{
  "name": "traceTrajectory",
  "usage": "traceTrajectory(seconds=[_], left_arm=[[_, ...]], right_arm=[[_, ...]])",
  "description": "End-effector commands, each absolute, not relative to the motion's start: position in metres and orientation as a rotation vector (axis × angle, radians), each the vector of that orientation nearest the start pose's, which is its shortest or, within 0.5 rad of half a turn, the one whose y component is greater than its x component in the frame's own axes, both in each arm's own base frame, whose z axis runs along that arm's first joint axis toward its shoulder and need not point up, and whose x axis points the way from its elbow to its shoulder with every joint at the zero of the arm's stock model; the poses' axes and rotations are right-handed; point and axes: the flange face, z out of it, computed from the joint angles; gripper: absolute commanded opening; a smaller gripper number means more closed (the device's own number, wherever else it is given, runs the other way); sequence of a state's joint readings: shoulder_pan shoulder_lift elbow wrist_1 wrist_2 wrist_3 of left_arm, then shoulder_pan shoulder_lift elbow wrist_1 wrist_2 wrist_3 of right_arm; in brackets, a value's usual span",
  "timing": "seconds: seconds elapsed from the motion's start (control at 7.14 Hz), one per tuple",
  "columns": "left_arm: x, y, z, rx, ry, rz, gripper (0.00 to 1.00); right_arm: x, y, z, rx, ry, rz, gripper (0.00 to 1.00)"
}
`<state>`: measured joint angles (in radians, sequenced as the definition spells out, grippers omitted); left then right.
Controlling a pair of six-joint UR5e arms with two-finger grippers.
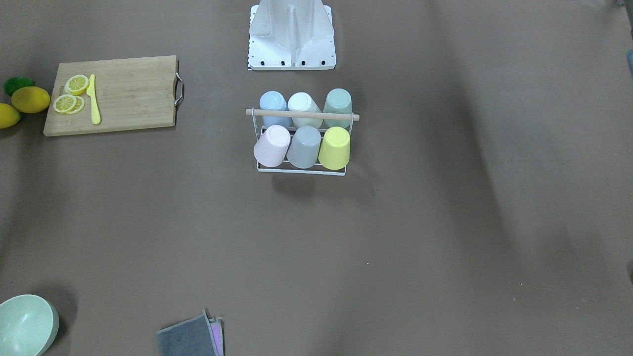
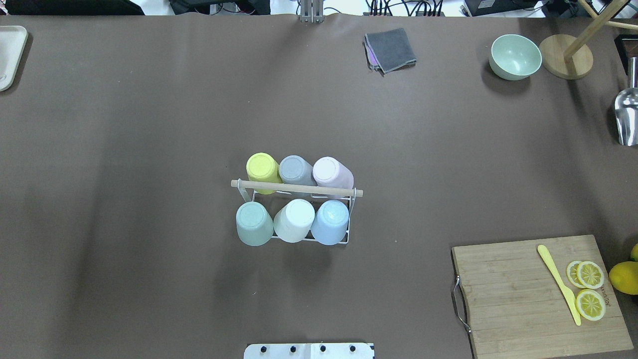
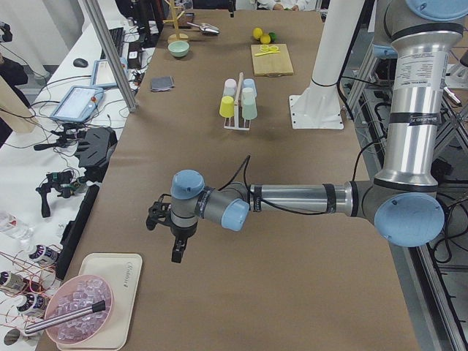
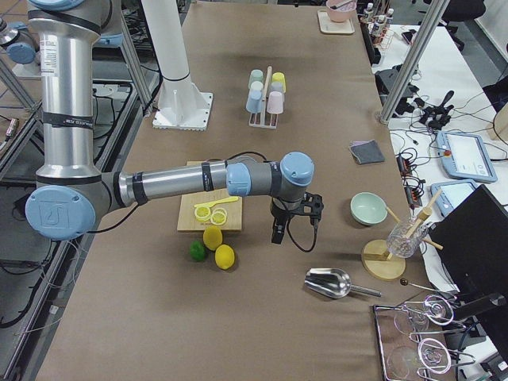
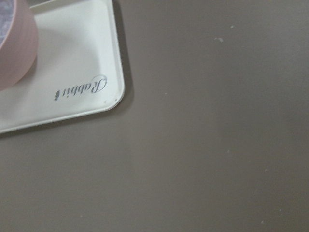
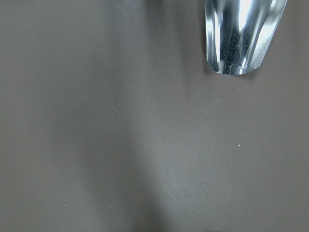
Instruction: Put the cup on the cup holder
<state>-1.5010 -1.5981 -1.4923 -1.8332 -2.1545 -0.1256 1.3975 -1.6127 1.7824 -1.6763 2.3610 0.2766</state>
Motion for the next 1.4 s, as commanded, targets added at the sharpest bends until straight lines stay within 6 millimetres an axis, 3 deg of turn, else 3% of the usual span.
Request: traceTrajectory(seconds=[0.0, 0.14, 0.42, 0.7, 1.26], left_arm=[[-0.087, -0.5, 0.681, -0.053, 0.593, -0.072, 0.97], [-0.091, -0.494, 0.669, -0.06, 0.595, -0.083, 0.97], [-0.092, -0.453, 0.664, -0.044, 0.606, -0.086, 0.97], [-0.076, -0.452, 0.666, -0.069, 0.807, -0.097, 0.97], [-0.075, -0.455, 0.675, -0.079, 0.814, -0.101, 0.97]], right_arm=[[-0.02, -0.479, 0.581, -0.109, -0.785, 0.069, 0.99], [-0.02, -0.478, 0.584, -0.114, -0.781, 0.071, 0.99], [-0.02, -0.479, 0.586, -0.117, -0.78, 0.073, 0.99], [-0.02, -0.479, 0.587, -0.12, -0.781, 0.074, 1.0], [-0.021, -0.481, 0.587, -0.116, -0.784, 0.069, 1.0]])
